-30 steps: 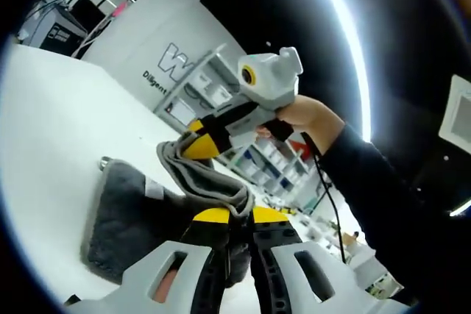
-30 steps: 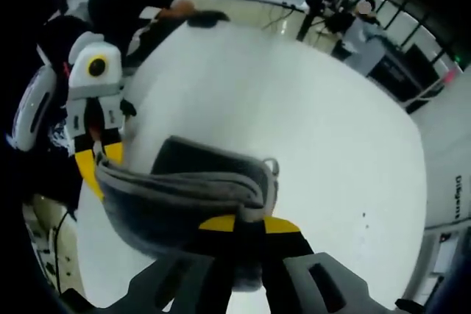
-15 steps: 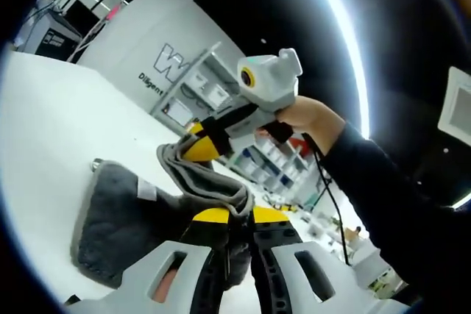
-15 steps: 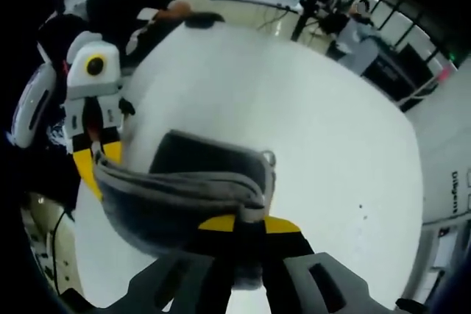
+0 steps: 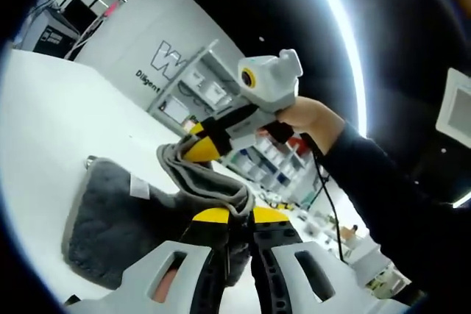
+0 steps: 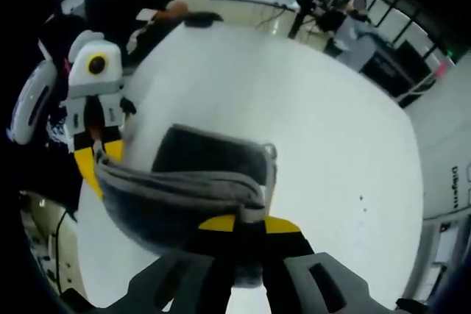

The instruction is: Open the folded towel by lifting each exposed corner and separating the folded layers until the towel lies flat within the target outline without major curled edges

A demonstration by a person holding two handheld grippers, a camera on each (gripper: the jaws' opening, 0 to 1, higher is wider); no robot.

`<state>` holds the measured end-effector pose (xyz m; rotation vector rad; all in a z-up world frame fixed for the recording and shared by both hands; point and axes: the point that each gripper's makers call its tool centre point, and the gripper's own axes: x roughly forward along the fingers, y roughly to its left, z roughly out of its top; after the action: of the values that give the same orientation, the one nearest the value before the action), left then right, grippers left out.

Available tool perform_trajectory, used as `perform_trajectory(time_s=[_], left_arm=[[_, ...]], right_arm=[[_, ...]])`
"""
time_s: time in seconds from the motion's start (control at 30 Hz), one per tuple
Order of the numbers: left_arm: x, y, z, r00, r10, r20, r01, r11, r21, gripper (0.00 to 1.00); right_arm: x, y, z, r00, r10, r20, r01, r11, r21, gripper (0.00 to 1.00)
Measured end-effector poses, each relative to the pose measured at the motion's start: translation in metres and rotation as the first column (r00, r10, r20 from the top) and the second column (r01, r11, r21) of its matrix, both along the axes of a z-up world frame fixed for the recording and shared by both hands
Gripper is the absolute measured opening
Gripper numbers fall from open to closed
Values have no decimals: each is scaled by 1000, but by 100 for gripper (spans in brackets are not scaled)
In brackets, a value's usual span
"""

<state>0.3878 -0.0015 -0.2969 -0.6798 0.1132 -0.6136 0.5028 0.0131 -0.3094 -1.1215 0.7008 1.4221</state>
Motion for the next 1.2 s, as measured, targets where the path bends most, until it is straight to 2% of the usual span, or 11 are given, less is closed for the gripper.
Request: perform_trajectory(time_s=[0.37, 0.6, 0.9, 1.2], left_arm=[[-2, -3, 2, 1000, -14, 3, 14, 1000, 21, 6], [-1, -15, -1, 999, -43, -13, 43, 998, 38, 6], [0, -23, -2, 998, -55, -11, 55, 998, 39, 6], [-1, -31, 3, 997, -82, 9, 81, 995, 50, 6]], right_arm=[[-2, -3, 1, 1000, -2, 10, 2, 1000, 11, 6], [-4, -16, -5, 1000, -13, 8, 13, 1000, 26, 6], [-6, -20, -6, 1000, -16, 9, 16, 999, 33, 6], [-4, -26, 1, 999, -33, -4, 33, 998, 61, 6]])
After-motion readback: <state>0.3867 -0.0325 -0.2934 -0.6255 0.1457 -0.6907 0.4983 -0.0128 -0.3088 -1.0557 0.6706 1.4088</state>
